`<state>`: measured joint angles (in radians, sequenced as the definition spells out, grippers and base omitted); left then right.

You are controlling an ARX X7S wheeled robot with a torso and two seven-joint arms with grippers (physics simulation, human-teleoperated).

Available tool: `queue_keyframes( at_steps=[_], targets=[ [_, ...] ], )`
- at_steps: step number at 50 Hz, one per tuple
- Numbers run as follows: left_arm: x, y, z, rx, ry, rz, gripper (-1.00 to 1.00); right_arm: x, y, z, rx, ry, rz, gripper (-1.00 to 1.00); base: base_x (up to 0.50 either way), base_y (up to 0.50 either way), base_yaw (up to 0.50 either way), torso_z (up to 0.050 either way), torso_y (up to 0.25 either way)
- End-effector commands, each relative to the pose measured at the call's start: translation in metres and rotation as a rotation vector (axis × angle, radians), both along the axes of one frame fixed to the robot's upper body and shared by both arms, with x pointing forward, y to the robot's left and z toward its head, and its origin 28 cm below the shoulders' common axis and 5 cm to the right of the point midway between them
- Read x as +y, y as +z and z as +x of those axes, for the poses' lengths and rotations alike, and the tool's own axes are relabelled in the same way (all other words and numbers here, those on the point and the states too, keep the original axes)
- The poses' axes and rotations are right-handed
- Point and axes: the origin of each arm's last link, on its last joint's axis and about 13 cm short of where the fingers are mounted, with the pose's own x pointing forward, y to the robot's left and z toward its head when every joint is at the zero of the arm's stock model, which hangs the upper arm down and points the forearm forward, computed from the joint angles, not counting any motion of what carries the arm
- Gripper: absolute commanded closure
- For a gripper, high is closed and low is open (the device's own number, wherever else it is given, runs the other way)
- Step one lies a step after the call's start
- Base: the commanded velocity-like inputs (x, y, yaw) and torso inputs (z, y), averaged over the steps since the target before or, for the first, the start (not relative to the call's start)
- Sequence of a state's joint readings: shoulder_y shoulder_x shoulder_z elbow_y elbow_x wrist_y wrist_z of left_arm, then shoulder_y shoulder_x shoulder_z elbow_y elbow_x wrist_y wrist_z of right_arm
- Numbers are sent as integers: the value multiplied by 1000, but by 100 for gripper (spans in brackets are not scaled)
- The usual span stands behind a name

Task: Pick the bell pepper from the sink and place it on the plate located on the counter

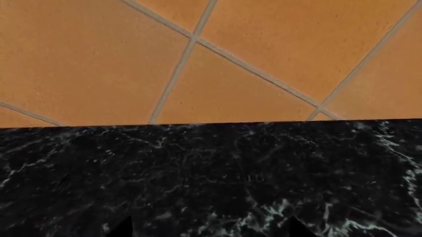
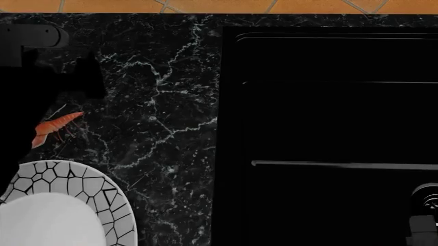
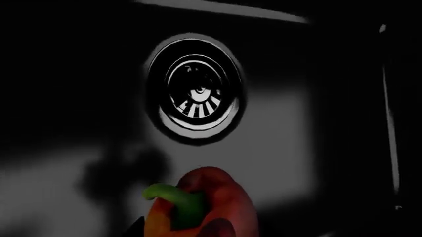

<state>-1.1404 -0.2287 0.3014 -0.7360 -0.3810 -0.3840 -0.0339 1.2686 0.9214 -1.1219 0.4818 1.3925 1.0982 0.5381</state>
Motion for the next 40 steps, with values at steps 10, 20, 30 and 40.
queue_keyframes(
  at_steps=[10, 20, 30, 40],
  targets=[
    [-1, 6, -1, -17, -13, -20, -100, 12, 48, -10, -134, 116, -27, 100, 0, 0, 0, 0, 0],
    [0, 7, -1, -23, -11, -19, -100, 12, 54, -24, -215, 164, 30, 100, 0, 0, 0, 0, 0],
    [2, 15, -5, -37, -5, -27, -100, 21, 78, -33, -294, 241, 67, 100, 0, 0, 0, 0, 0],
    [18, 26, -15, -74, 36, -45, -100, 33, 99, -44, -411, 317, 122, 100, 0, 0, 0, 0, 0]
  ],
)
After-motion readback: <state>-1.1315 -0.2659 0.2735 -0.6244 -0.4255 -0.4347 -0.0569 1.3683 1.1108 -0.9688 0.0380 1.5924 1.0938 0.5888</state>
